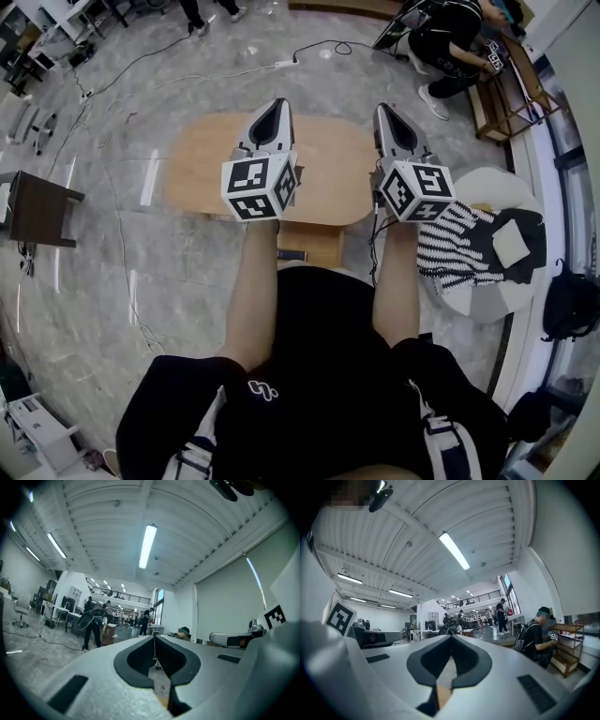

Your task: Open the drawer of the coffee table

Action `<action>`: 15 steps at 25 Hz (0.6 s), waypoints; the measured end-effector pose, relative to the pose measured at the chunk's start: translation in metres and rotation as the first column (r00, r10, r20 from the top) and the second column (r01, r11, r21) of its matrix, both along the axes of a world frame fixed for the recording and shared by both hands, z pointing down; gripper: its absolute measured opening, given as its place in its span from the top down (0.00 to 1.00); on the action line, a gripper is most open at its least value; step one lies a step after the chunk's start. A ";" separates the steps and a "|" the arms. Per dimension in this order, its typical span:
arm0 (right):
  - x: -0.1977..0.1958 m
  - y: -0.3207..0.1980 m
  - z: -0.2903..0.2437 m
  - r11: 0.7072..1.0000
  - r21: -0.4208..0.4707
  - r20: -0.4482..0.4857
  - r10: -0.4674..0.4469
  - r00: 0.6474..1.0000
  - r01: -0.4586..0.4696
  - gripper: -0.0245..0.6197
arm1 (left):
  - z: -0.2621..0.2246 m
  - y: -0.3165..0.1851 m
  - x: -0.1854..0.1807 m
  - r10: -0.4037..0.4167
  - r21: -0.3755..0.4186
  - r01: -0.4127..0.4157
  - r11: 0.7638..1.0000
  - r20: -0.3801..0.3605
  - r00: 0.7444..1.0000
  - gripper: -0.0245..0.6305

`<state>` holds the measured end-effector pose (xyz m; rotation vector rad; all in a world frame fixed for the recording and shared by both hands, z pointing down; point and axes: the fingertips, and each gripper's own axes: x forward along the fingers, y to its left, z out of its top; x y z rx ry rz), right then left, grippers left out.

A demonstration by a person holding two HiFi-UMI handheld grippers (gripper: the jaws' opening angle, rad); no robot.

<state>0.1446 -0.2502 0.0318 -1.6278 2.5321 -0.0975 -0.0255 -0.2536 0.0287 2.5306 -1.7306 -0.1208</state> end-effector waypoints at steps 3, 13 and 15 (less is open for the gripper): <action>-0.001 0.002 -0.004 1.000 0.008 -0.020 0.005 1.000 -0.005 0.95 | -0.006 0.003 -0.001 0.004 0.013 -0.004 1.000 -0.004 1.000 0.94; 0.000 0.006 -0.003 1.000 0.011 -0.031 0.004 1.000 -0.004 0.95 | -0.006 0.009 -0.002 -0.004 0.024 0.004 1.000 0.004 1.000 0.94; 0.002 0.008 -0.003 1.000 0.012 -0.034 0.006 0.999 -0.005 0.95 | -0.006 0.011 -0.002 -0.007 0.025 0.007 1.000 0.004 1.000 0.94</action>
